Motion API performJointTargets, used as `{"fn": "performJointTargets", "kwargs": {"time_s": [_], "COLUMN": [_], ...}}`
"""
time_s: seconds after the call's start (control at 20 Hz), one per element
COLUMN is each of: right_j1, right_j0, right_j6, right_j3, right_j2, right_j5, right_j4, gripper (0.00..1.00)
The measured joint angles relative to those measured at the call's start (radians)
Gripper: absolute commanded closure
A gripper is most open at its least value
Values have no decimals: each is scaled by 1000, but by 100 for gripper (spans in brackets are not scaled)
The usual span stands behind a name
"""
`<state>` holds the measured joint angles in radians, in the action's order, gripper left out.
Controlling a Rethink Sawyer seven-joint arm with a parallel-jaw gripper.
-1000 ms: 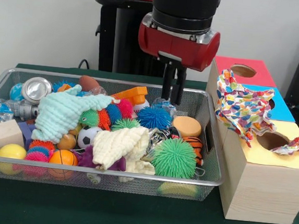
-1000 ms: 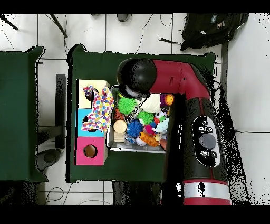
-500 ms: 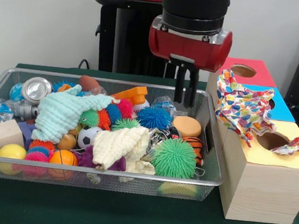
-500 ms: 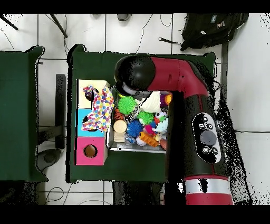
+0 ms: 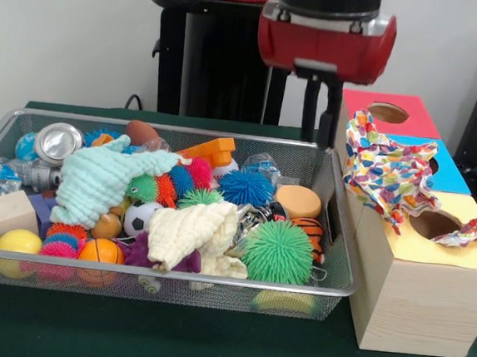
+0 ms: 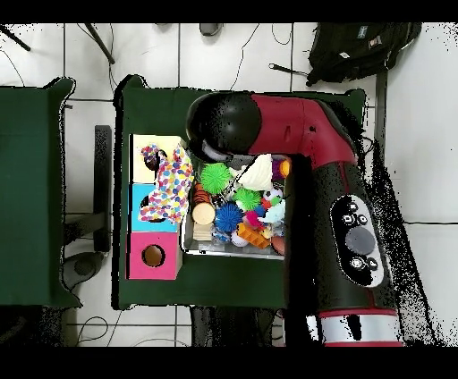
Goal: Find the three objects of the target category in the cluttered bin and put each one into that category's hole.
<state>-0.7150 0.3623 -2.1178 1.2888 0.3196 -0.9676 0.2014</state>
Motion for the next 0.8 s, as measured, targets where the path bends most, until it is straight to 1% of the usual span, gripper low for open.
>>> {"fn": "performJointTargets", "kwargs": {"time_s": [0.3,0.65,0.8], "right_j1": [-58,-84,-85], "right_j0": [44,59,59], "right_j6": [62,106,107], "right_j3": [44,50,50], "right_j2": [60,107,118], "right_j5": [0,0,0], "right_j4": [0,1,1], "gripper": [100,100,100]}}
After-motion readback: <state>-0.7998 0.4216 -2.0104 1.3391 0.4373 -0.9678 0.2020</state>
